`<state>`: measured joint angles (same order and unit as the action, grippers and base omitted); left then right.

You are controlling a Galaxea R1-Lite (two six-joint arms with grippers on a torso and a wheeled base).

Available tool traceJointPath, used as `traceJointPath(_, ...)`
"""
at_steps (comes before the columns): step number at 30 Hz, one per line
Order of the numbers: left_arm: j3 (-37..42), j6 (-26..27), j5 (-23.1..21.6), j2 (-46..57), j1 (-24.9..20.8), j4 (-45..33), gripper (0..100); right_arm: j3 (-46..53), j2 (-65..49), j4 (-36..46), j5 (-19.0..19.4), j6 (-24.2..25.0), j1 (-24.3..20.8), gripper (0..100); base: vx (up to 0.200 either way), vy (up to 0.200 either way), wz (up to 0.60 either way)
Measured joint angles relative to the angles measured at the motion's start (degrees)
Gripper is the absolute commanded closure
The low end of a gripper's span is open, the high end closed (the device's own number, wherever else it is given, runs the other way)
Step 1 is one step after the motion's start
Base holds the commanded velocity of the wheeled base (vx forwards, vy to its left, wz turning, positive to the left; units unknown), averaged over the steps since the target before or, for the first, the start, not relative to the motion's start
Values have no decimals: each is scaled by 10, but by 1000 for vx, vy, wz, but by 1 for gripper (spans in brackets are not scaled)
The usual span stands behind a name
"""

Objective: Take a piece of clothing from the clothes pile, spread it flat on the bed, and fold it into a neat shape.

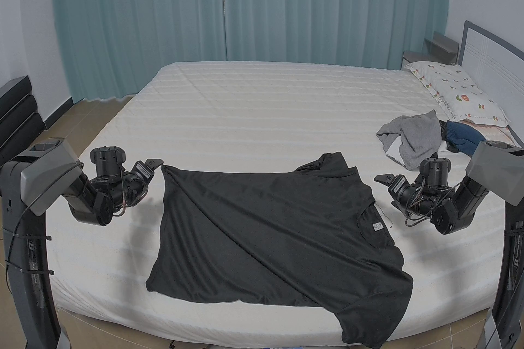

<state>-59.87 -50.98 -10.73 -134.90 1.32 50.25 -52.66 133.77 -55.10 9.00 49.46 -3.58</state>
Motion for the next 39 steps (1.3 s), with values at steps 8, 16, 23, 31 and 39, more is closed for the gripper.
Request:
traceJointPath(8,161,0,-10,83,-9,3,0,34,-40,20,0,-1,-22,0,-150,0,0)
traceJointPath(16,317,0,-50,160,-28,16,0,154,-103,5,5,1,-39,0,-200,0,0)
traceJointPath(23,415,5,-60,179,-49,120,0,244,-140,-79,10,-1,-42,0,-29,0,0)
traceJointPath(31,453,8,-35,129,-60,211,0,268,-152,-91,15,-2,-37,0,0,0,0)
traceJointPath(39,421,21,10,80,-76,221,0,272,-154,-96,18,-2,-36,0,0,0,0)
